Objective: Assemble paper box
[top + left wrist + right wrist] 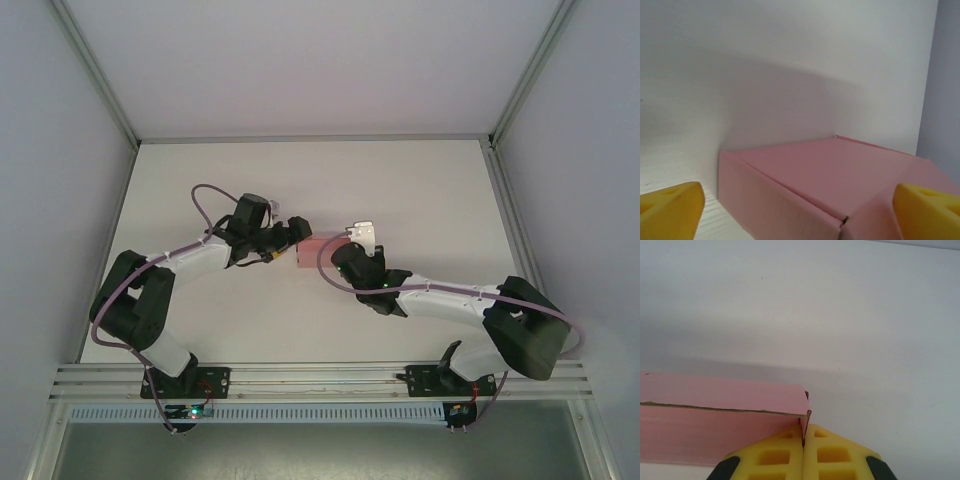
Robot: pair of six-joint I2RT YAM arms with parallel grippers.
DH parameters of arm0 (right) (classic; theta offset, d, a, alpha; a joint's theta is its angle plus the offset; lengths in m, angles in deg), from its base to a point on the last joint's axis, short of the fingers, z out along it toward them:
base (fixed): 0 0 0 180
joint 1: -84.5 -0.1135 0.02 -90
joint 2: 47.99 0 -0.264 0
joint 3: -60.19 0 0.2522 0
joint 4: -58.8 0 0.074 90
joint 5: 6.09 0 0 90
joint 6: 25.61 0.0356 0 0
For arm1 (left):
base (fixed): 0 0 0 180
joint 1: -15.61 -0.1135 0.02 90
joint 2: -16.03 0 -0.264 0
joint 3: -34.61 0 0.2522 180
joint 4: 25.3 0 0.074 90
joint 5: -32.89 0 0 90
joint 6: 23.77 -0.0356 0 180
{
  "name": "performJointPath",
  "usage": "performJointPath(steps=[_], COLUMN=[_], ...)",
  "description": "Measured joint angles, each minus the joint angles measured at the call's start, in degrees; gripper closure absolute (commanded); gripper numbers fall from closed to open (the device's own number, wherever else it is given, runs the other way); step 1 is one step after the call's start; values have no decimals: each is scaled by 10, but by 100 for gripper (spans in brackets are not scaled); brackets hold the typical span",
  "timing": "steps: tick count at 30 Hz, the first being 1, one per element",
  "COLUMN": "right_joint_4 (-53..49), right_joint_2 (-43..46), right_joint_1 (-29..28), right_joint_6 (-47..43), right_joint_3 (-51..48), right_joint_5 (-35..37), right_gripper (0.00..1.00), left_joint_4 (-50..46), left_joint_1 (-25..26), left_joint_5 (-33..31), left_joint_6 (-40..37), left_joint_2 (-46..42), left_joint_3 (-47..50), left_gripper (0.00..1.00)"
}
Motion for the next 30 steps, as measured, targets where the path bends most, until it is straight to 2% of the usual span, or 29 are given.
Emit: performJointPath(steps=[3,4,7,11,15,17,19,22,28,30], right_joint_4=[-1,-2,-9,-20,-30,-32,-31,-22,38,51], right_joint_2=[1,2,10,29,54,68,85,121,179,173], right_joint_1=[-1,-1,-1,2,11,17,24,31,71,96], right_joint_6=[2,3,7,14,27,33,37,42,45,49], right_joint_3=[0,0,-1,-7,-18,-25,-34,-44,-51,-51], right_joint_5=[0,-1,-7,-24,-44,-56,-80,-114,-141,-150], right_gripper=[91,88,81,67,48,35,18,2,2,10], left_joint_4=[39,54,119,188,226,236,237,231,229,229], left_joint_1=[5,6,7,7,7,9,14,31,44,44], left_joint_5=[2,2,9,10,7,3,-4,-20,-25,-25], left_joint_6=[0,0,1,-1,-6,-13,-21,-39,-51,-53], left_joint_2=[0,0,10,35,49,49,47,42,41,41], left_joint_3=[16,23,44,54,55,59,60,59,59,59], left_gripper=[22,28,37,44,50,52,53,55,55,55])
